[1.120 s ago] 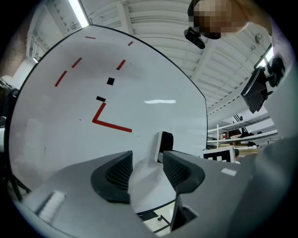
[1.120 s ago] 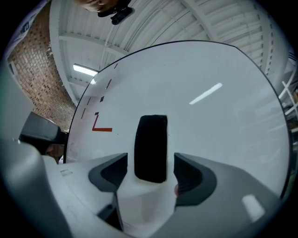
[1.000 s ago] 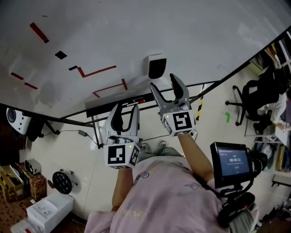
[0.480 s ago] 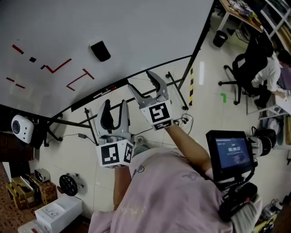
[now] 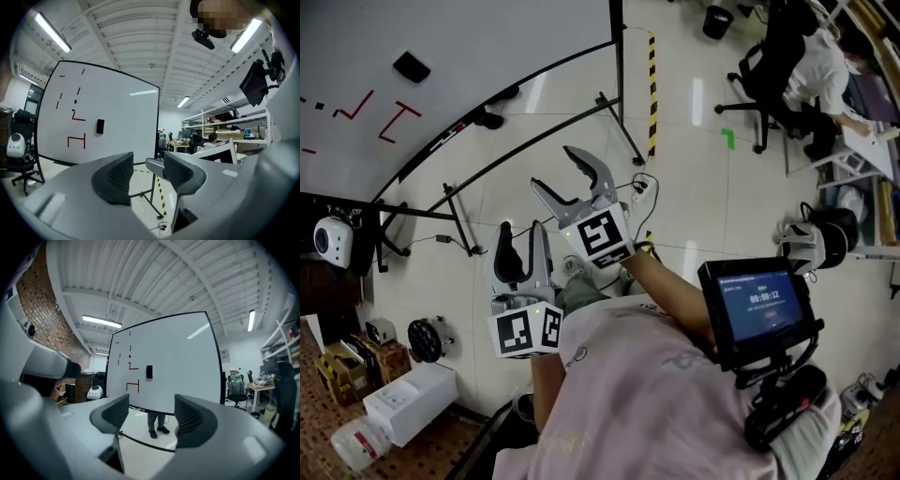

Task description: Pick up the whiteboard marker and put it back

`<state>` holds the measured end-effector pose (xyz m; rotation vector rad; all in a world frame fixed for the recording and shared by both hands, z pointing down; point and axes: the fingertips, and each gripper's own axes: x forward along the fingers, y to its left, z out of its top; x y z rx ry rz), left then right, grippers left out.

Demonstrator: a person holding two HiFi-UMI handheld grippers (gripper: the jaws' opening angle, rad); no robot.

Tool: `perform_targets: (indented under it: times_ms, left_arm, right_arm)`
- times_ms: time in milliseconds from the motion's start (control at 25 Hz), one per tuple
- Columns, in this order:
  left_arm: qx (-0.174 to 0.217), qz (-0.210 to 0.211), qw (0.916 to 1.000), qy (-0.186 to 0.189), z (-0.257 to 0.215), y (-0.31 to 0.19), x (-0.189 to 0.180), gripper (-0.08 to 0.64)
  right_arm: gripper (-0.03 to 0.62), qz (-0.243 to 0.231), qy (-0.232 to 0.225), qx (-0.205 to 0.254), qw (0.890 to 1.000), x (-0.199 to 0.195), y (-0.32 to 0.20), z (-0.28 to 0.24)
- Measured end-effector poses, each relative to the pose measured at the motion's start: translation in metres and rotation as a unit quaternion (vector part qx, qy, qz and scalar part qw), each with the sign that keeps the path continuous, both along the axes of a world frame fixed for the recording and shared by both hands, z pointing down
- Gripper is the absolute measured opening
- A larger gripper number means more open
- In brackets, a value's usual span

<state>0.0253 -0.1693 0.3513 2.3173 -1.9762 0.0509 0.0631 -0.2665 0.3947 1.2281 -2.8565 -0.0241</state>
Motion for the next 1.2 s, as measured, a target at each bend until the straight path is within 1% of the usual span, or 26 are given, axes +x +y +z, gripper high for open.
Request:
perform_targets:
  times_ms: [120,280,360,520,640,720,800,880,960,1040,1120,1200]
  left_arm:
    - [0.008,-0.004,0.9999,0.007,-0.011,0.040,0.015,0.192]
    - [0.008,-0.006,0.9997,0.023,-0.009,0.051,0.015,0.192]
    - [0.009,-0.004,0.9994,0.032,-0.009,0.067,0.019,0.192]
    - [0.017,0.017,0.9990,0.037,-0.012,0.126,0.029,0.192]
    - [0.015,0.027,0.9989,0.035,-0.009,0.163,0.024,0.191]
    - [0.016,0.026,0.9992,0.025,-0.010,0.186,0.015,0.192]
    - [0.019,0.022,0.9994,0.020,-0.011,0.208,0.008,0.192]
    - [0.019,0.016,0.9994,0.024,-0.010,0.228,0.003,0.192]
    - [0.017,0.001,0.9996,0.021,-0.009,0.245,-0.001,0.190]
    - [0.019,-0.019,0.9995,0.020,-0.013,0.253,-0.006,0.190]
    - [0.029,-0.037,0.9987,0.019,-0.021,0.256,-0.010,0.187]
    - [0.038,-0.046,0.9981,0.017,-0.028,0.259,-0.004,0.173]
  right_arm:
    - [0.296,0.001,-0.008,0.005,1.000,0.023,0.046,-0.011]
    - [0.293,0.013,-0.006,-0.004,1.000,0.039,0.061,-0.005]
    - [0.288,0.019,-0.002,-0.005,1.000,0.049,0.077,-0.001]
    - [0.284,0.038,-0.003,-0.003,0.999,0.066,0.142,-0.001]
    - [0.284,0.053,-0.002,-0.019,0.998,0.069,0.187,0.007]
    - [0.280,0.062,0.002,-0.031,0.998,0.068,0.217,0.014]
    - [0.270,0.062,0.008,-0.032,0.998,0.061,0.243,0.016]
    - [0.268,0.055,0.009,-0.026,0.998,0.053,0.262,0.013]
    - [0.268,0.046,0.006,-0.016,0.999,0.049,0.277,0.004]
    - [0.268,0.037,0.001,-0.008,0.999,0.046,0.285,-0.009]
    - [0.265,0.026,-0.005,-0.001,1.000,0.043,0.288,-0.020]
    - [0.264,0.015,-0.005,0.003,1.000,0.046,0.292,-0.027]
